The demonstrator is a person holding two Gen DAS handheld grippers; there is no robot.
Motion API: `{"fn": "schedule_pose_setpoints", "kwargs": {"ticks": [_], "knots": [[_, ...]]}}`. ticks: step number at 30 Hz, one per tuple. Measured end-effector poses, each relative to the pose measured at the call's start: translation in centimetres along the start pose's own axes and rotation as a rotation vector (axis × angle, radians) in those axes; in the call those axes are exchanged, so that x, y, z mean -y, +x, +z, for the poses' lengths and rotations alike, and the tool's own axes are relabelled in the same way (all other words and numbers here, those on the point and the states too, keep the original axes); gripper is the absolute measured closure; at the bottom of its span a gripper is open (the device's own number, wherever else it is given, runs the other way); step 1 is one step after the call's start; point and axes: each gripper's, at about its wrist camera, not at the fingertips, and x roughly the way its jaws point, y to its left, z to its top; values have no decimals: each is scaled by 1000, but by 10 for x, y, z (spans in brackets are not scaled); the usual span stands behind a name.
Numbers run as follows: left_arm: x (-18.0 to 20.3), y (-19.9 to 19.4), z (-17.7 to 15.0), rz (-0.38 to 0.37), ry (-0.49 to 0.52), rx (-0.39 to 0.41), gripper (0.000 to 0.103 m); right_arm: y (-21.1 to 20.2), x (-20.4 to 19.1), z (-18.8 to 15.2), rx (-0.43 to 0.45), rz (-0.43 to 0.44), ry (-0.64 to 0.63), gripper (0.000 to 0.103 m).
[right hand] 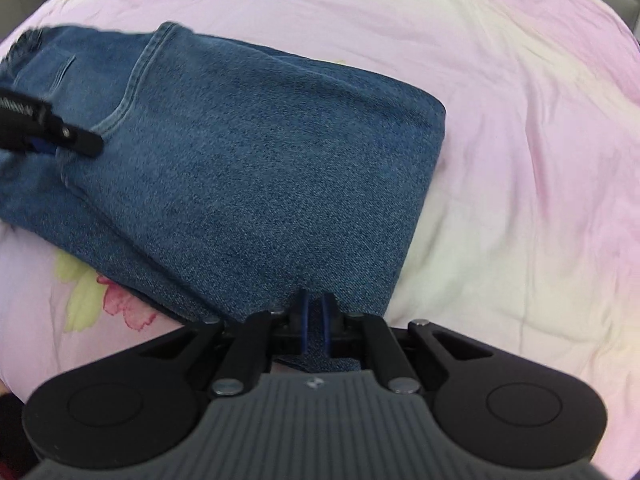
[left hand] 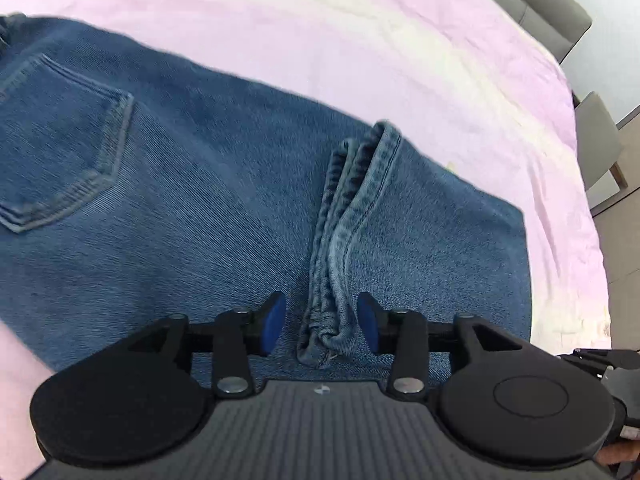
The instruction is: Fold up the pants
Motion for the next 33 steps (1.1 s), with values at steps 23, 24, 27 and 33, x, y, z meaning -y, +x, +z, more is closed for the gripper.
{"fn": "schedule_pose_setpoints", "kwargs": {"ticks": [23, 24, 27, 33], "knots": [[-185, -136, 26, 206, -331, 299, 24, -22, -156, 123, 192, 25, -577, 68], [-195, -137, 26, 217, -354, 303, 23, -17, -161, 128, 180, 25, -587, 68], [-224, -137, 28, 246, -420, 301, 22, -1, -173, 143, 137, 19, -626, 70], [-273, -137, 27, 142, -587, 326, 18, 38, -189, 171, 48, 30, -650, 70]]}}
